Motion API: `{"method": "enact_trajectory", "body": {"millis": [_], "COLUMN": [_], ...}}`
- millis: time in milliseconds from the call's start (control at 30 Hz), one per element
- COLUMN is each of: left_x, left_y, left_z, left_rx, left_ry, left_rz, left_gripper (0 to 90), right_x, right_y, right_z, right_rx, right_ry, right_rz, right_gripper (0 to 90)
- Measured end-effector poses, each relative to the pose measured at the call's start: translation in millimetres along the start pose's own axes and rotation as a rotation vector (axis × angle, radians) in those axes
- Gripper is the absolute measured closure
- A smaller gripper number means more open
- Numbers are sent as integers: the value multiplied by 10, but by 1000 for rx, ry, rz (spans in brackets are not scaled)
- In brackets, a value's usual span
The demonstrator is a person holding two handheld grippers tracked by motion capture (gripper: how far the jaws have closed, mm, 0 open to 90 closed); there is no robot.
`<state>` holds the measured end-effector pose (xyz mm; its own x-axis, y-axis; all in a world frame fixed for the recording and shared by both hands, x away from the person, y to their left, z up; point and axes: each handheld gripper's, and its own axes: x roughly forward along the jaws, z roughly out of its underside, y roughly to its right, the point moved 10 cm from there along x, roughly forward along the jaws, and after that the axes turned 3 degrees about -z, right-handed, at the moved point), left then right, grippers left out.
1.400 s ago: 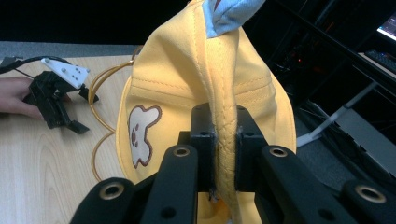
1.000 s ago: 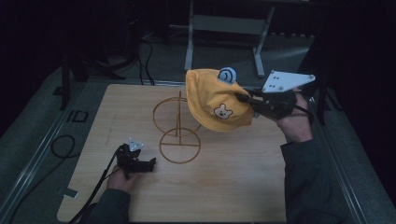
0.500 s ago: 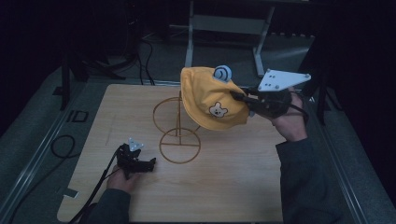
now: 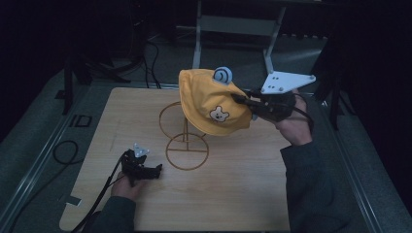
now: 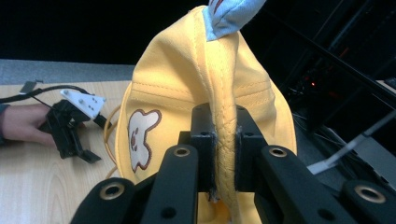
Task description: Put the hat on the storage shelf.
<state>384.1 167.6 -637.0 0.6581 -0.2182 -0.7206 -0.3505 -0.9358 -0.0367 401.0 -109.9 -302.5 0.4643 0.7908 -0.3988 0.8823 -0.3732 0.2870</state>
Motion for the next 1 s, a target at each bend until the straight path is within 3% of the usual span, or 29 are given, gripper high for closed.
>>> {"method": "enact_trajectory", "body": {"millis": [567,1000], "left_x": [1,1], "left_y": [1,-1], "left_z": [-2,-2], "left_rx": [-2,-1], "left_ry": [2,2], "left_rz": [0,-2], "left_gripper": [19,19], "right_x": [223,423], "right_y": [-88,-129], "right_z": [-134,-172], "right_rx": [-11,-18], "right_ry": [0,-43], "right_rz": [-63,-100], "right_gripper": [820,818]}}
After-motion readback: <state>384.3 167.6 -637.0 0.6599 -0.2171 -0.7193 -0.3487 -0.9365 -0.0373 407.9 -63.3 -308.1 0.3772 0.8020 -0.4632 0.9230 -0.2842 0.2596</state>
